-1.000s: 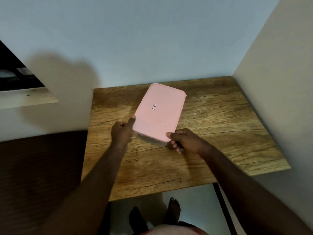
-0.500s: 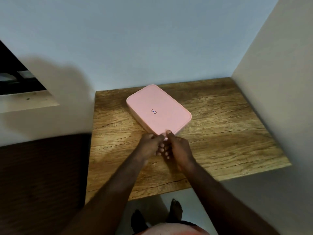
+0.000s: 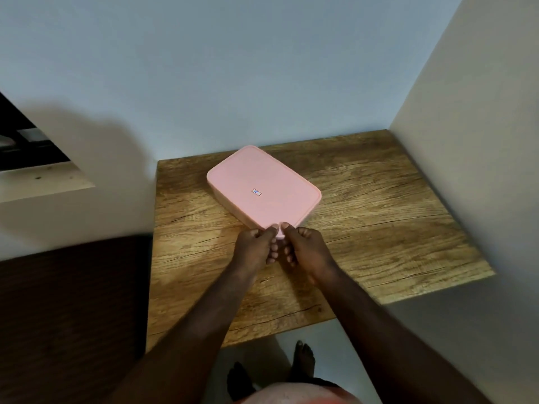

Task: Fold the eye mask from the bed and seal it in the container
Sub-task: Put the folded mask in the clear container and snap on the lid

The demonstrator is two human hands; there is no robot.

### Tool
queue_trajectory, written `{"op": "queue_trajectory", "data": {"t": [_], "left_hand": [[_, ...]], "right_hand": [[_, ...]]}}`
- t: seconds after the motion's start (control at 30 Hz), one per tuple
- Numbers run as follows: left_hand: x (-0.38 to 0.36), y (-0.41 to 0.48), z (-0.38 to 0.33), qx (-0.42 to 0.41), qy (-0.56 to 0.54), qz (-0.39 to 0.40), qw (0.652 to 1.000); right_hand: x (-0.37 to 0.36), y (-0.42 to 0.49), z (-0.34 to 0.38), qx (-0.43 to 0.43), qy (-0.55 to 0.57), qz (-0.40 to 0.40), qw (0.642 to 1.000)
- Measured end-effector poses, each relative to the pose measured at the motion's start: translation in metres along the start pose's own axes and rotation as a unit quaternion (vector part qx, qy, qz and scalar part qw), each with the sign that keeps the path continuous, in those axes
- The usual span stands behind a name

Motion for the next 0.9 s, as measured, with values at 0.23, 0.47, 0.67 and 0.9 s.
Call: {"op": "queue_trajectory", "data": {"t": [0.23, 0.47, 0.67, 0.9], "left_hand": [[0.067, 0.008, -0.017, -0.069, 0.017, -0.187, 0.98], [0.119, 0.027, -0.055, -0.024, 0.109, -0.115, 0.987], [0.094, 0.019, -0.038, 0.036, 0.062, 0.001, 0.997], [0.041, -0.014, 0.004, 0.027, -0.042, -0.021, 0.999]], "right_hand": [[0.047, 0.024, 0.018, -0.016, -0.157, 0.15, 0.976], [0.082, 0.05, 0.033, -0.046, -0.222, 0.224, 0.948], [0.081, 0.061, 0.027, -0.028, -0.125, -0.102, 0.986], [-0.008, -0.01, -0.002, -0.021, 0.013, -0.07, 0.997]]}}
Point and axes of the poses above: each hand's wrist, its own y-axis towards the middle knuckle, its own x-axis out of the back of the hand, z = x × y, the point moved 4 cm from there along y, towards the middle knuckle, and after that the axes turned 7 degrees about -y, right-handed, at the moved point
